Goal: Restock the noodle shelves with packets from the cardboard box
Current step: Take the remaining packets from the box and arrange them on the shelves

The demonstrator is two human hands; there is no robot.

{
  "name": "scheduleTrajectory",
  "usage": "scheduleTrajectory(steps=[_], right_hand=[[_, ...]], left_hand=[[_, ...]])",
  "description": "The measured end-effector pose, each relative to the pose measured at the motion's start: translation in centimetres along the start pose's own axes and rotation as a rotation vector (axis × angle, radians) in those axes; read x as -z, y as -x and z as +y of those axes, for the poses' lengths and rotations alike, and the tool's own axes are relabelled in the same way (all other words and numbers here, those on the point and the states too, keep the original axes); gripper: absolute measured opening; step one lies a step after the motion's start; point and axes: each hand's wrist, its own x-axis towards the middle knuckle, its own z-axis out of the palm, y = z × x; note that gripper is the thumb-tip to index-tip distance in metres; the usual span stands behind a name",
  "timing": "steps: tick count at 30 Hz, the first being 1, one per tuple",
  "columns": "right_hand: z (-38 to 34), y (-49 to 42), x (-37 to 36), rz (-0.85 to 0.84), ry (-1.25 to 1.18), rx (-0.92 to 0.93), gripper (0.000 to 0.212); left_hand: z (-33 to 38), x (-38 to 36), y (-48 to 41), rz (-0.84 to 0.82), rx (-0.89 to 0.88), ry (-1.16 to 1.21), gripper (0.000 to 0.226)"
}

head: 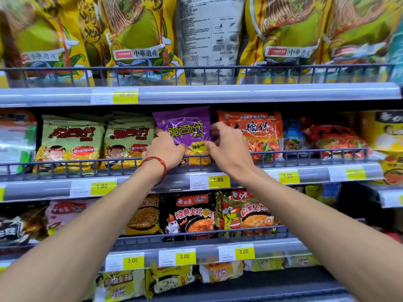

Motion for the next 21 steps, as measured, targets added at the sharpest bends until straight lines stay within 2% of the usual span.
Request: scheduleTrajectory(steps=[3, 6, 9, 12, 15, 21], right_hand=[[1.1, 0.6, 1.6, 0.102, -0.077, 0.064, 0.028], [2.0, 1.0, 3.7, 0.177, 0.069, 0.035, 0.030], [3.4, 0.9, 4.8, 0.094, 0.297, -0.141, 0.046], [4.4, 0.9, 4.9, -0.075, 0.275, -0.317, 0.062], [4.5, 0.8, 4.5, -0.092, 0.271, -0.316, 0.069], [3.9, 0.1, 3.4, -0.082, 0.301, -0.296, 0.077]], left_hand=[[0.8, -0.4, 0.4, 0.039, 0.020, 0.035, 0.096], [1.5, -1.0, 0.9, 0.087, 0.014, 0.034, 0.102], [2.2, -1.4, 1.3, 0.102, 0.010, 0.018, 0.111], [2.1, -1.5, 1.1, 0.098, 0.012, 0.016, 0.125], [1.9, -1.5, 0.8, 0.085, 0.010, 0.010, 0.132], [1.4, -1.5, 0.8, 0.139, -0.005, 0.041, 0.127]])
